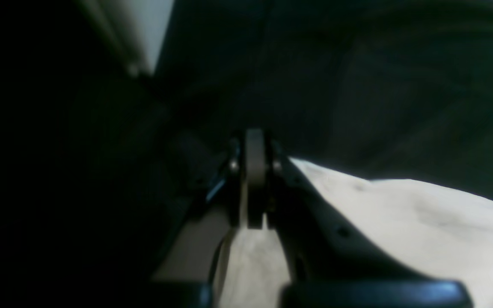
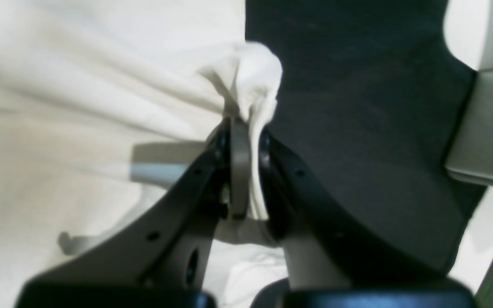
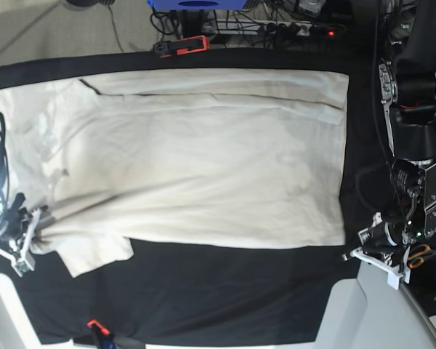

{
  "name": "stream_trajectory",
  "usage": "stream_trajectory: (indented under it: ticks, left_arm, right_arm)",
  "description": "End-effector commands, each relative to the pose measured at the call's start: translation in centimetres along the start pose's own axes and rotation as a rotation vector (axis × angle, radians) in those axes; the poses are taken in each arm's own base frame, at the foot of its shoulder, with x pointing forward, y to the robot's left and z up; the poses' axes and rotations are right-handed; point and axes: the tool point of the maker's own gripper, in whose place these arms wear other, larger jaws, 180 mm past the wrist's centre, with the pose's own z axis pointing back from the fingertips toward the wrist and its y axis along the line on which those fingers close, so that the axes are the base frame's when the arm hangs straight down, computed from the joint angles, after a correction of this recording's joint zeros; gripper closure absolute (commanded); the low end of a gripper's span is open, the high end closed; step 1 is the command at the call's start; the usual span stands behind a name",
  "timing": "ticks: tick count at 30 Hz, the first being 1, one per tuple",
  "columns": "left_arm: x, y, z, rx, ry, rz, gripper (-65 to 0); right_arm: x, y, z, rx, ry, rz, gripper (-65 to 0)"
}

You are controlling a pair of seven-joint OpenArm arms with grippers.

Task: Fold the T-shirt properly
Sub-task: 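Drag both held side edges toward the hem, stretching the shirt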

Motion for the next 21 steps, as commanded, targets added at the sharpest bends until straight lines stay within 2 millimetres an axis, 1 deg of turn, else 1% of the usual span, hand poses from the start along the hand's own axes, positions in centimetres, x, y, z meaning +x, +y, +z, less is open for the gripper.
stream_trajectory:
  ticks: [1, 2, 5, 12, 14, 17, 19, 21]
  left_arm:
    - [2.7, -0.4, 0.8, -0.014, -0.072, -0.015, 0.0]
    - [3.0, -0.7, 0.9, -0.019, -0.079, -0.023, 0.0]
    - [2.8, -1.2, 0.8, -0.026, -0.076, -0.027, 0.0]
    - [2.7, -1.1, 0.7, -0.024, -0.073, -0.027, 0.0]
    - [2.5, -0.9, 0.7, -0.021, -0.070, -0.022, 0.0]
    - [0.9, 0.3, -0.2, 0.001, -0.018, 0.016, 0.0]
    - [-0.7, 1.1, -0.8, 0.015, 0.026, 0.045, 0.0]
    - [-1.0, 1.1, -1.1, 0.014, 0.034, 0.058, 0.0]
  right_arm:
    - [2.3, -2.2, 0.8, -0.047, -0.057, 0.004, 0.0]
    - [2.3, -2.2, 0.8, -0.047, -0.057, 0.004, 0.0]
    - [2.3, -2.3, 0.8, -0.048, -0.057, 0.004, 0.0]
    - [2.4, -2.4, 0.8, -0.051, -0.059, 0.005, 0.0]
    - [2.5, -2.1, 0.7, -0.047, -0.061, 0.005, 0.0]
    - [2.5, -2.1, 0.7, -0.045, -0.061, 0.003, 0.0]
    - [2.4, -1.9, 0.6, -0.043, -0.060, 0.003, 0.0]
    - [2.4, -1.9, 0.6, -0.043, -0.060, 0.003, 0.0]
